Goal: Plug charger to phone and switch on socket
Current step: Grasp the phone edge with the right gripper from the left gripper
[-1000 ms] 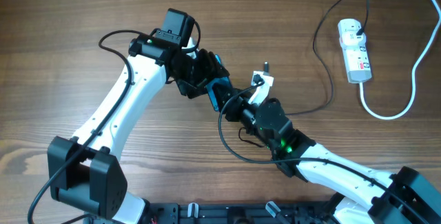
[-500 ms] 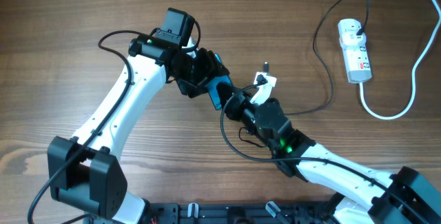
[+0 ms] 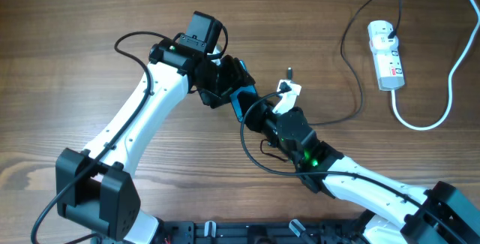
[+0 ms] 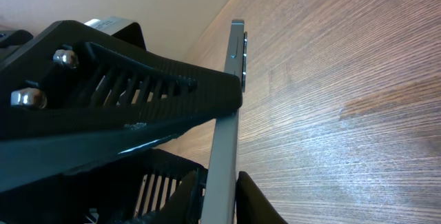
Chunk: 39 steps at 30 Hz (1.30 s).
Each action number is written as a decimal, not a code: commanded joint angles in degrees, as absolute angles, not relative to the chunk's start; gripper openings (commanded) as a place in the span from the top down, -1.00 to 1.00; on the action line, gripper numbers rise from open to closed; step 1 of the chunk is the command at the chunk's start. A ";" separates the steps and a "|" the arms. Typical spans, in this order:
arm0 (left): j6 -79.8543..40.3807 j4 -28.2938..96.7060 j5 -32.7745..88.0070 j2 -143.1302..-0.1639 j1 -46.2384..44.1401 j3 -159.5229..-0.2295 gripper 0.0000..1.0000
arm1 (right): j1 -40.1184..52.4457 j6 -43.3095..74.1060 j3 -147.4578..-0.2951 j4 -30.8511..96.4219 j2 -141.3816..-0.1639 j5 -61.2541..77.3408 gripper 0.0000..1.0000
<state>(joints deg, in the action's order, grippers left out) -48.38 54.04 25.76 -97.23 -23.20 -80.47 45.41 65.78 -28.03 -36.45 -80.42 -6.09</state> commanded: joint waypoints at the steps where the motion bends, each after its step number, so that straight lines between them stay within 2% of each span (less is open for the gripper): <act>1: -50.30 53.34 25.58 -97.30 -23.42 -81.78 0.01 | 45.80 66.19 -29.41 -36.53 -81.17 -7.14 0.70; 9: -50.39 53.34 25.58 -97.30 -23.42 -81.78 0.00 | 45.80 66.22 -29.41 -35.24 -81.17 -7.73 0.81; 16: -50.37 53.76 25.58 -97.30 -23.42 -81.78 -0.24 | 45.80 66.22 -29.41 -35.27 -81.17 -7.97 0.90; 25: -50.17 55.09 25.61 -97.30 -23.42 -81.78 -0.35 | 45.80 68.53 -29.41 -35.73 -81.10 -7.46 0.91; 34: -50.17 55.09 25.63 -97.30 -23.42 -81.78 -0.54 | 45.78 71.18 -29.41 -35.68 -80.73 -5.93 0.91; 39: -49.95 55.99 25.93 -97.30 -22.90 -81.78 -0.76 | 45.78 74.00 -29.41 -35.20 -80.44 -4.67 0.91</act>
